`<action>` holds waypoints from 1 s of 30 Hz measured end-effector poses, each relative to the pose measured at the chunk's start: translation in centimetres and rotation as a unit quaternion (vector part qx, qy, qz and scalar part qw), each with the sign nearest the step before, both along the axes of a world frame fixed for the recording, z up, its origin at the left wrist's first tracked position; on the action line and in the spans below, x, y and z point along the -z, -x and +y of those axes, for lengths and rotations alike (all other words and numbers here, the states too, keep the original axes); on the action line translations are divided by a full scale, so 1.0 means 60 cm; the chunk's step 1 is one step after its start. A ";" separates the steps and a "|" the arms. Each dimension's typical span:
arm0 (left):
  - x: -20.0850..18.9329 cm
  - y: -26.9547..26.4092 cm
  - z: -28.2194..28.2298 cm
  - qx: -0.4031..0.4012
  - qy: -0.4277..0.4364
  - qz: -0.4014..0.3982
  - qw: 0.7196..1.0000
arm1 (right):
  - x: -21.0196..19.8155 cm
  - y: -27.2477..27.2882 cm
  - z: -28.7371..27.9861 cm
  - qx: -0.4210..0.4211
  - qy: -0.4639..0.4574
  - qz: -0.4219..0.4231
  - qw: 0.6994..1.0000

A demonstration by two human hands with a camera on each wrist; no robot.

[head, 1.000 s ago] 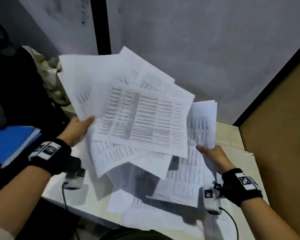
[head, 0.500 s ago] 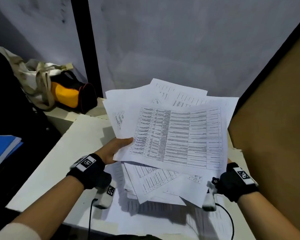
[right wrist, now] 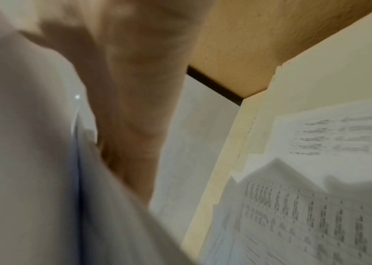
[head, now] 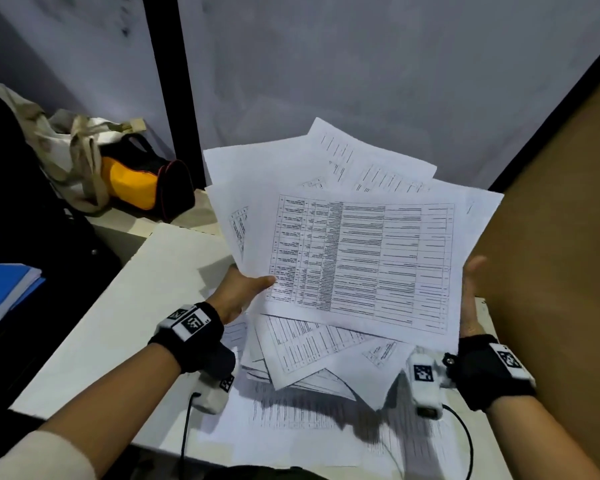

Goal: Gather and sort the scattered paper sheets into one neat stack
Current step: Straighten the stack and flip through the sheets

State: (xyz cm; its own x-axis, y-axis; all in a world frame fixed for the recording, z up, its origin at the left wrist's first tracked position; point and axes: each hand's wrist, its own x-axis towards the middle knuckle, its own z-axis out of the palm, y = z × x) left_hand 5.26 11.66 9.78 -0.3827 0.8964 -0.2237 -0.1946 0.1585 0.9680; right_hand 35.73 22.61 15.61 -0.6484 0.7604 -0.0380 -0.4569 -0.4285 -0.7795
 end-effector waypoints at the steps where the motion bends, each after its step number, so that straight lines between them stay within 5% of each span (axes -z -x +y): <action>1: 0.000 0.001 -0.001 0.000 0.003 -0.001 1.000 | 0.010 -0.003 0.000 -0.015 0.013 0.008 1.000; 5: 0.008 0.002 -0.008 -0.005 0.025 -0.013 1.000 | 0.010 -0.003 -0.006 -0.085 0.085 -0.036 0.992; 8: 0.015 0.000 -0.013 -0.013 0.024 -0.006 1.000 | 0.011 0.017 0.010 0.038 -0.032 -0.260 0.964; 11: 0.016 -0.007 -0.015 -0.028 0.010 0.028 0.999 | 0.016 0.042 0.005 0.118 -0.099 -0.349 0.924; 16: 0.016 -0.009 -0.018 -0.084 0.016 0.085 0.993 | 0.033 0.056 -0.003 0.214 -0.137 -0.321 0.912; 23: 0.040 -0.016 -0.028 -0.065 0.040 0.058 0.995 | 0.093 0.067 -0.049 0.107 -0.017 -0.355 0.928; 30: 0.015 0.017 -0.014 -0.043 -0.004 0.061 0.997 | 0.052 0.071 -0.023 0.195 -0.063 -0.290 0.935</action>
State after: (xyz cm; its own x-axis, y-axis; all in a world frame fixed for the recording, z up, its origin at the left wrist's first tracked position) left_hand 4.26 10.82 8.88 -0.4817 0.8608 -0.1642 -0.0887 0.1385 0.9864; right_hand 31.47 21.25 12.49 -0.2191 0.9567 -0.1917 -0.0448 -0.2061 -0.9775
